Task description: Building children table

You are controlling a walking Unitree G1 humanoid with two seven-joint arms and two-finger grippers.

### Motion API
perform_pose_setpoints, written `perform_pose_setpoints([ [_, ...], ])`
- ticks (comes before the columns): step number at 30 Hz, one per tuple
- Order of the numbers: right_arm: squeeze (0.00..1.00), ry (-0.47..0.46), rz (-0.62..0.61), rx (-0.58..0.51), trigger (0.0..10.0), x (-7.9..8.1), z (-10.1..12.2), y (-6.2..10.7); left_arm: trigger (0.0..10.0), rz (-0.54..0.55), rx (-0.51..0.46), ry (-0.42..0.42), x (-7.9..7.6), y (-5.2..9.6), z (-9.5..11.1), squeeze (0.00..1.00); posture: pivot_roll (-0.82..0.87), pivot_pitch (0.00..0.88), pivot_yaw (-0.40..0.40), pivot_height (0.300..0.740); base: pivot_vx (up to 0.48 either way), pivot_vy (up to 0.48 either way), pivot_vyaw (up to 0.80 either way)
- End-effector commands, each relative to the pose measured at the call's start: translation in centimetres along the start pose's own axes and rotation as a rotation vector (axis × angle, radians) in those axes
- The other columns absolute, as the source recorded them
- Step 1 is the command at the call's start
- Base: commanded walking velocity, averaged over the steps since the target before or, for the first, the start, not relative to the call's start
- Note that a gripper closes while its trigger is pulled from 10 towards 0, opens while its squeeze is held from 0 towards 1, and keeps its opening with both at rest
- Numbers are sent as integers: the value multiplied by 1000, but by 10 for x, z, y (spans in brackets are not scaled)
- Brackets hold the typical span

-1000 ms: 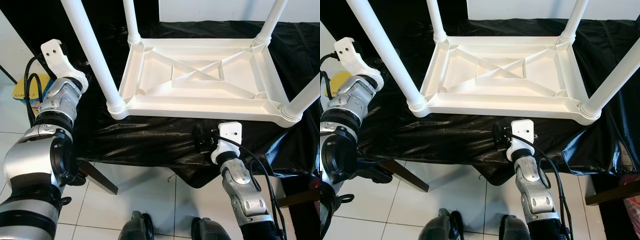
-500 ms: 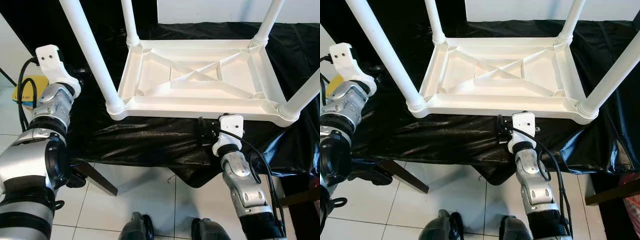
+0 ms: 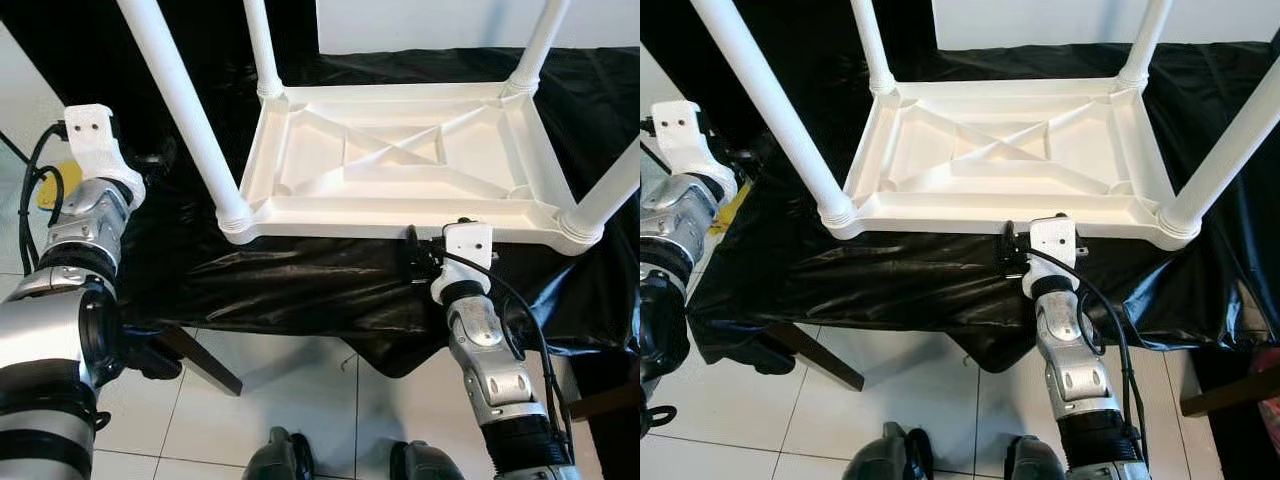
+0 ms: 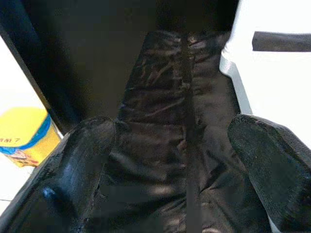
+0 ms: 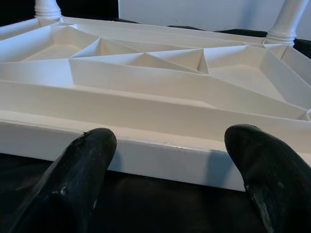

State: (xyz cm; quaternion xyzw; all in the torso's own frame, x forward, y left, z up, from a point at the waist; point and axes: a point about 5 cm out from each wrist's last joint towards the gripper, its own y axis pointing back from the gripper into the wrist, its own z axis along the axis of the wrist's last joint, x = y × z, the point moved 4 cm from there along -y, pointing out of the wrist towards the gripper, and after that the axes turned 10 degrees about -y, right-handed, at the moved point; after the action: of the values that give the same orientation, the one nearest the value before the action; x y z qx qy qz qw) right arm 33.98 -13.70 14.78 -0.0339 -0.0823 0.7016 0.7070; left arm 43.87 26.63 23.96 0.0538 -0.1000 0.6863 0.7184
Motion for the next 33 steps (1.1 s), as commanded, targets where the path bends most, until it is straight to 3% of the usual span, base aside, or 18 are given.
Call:
perform_pose_setpoints([
  [1,0,3,-9,5,10000,-1,-4,0,10000,291,56,-18,24,6,-11,0,-125,77,98,740,0,0,0],
  [2,0,5,1,-12,10000,-2,-2,-3,10000,288,39,-38,16,6,-16,0,-122,73,96,740,0,0,0],
  [7,0,13,15,-34,10000,-1,1,-4,10000,281,36,-20,11,6,-20,0,-122,73,94,740,0,0,0],
  [8,0,18,24,-54,10000,-6,4,-5,10000,271,-8,-79,-7,10,-30,0,-118,66,78,740,0,0,0],
  [11,0,25,32,-58,10000,-9,5,-5,10000,270,-41,-112,-18,15,-37,0,-116,69,72,740,0,0,0],
  [14,0,29,38,-54,10000,-9,3,-5,10000,309,-47,-98,-19,20,-41,0,-110,68,66,740,0,0,0],
  [17,0,31,46,-53,10000,-8,1,-4,10000,335,-77,-140,-24,29,-42,0,-107,70,59,740,0,0,0],
  [25,0,28,58,-54,10000,-6,-1,-4,10000,280,-157,-181,-45,49,-44,0,-94,72,47,740,0,0,0],
  [28,0,27,65,-48,10000,-5,-4,-2,10000,162,-258,-121,-70,69,-43,0,-91,68,43,740,0,0,0],
  [31,0,27,67,-45,10000,-6,-5,-1,10000,116,-271,-106,-78,73,-44,0,-91,68,43,740,0,0,0],
  [33,0,29,72,-41,10000,-6,-6,1,10000,-45,-351,-102,-101,85,-35,0,-93,67,38,740,0,0,0],
])
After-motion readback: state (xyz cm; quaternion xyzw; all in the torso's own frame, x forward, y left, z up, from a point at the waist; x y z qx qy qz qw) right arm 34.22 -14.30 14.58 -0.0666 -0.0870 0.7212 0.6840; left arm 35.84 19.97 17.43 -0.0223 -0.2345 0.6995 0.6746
